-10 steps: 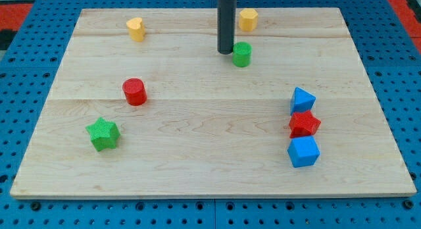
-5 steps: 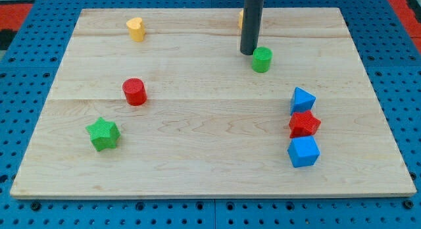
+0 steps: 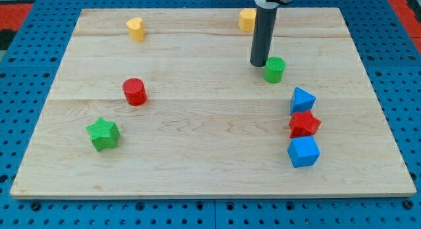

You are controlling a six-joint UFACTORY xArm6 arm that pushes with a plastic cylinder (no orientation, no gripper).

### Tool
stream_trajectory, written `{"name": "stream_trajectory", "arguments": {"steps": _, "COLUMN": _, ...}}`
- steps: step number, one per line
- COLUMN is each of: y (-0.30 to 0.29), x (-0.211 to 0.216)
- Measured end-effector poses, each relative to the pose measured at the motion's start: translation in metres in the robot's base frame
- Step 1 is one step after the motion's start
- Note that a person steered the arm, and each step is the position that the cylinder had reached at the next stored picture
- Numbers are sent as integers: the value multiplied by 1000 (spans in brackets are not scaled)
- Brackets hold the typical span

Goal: Slide the green circle above the blue triangle

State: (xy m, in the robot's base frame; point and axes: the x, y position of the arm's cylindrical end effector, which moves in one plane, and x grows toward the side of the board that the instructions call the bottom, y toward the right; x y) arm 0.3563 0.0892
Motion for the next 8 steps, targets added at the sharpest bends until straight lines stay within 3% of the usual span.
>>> {"name": "stream_trajectory", "arguments": {"steps": 4, "y": 5, "x": 27}}
{"name": "stream_trajectory", "arguments": {"steps": 6, "y": 36, "x": 27}}
{"name": "stream_trajectory", "arguments": {"steps": 8, "y": 0, "x": 17}}
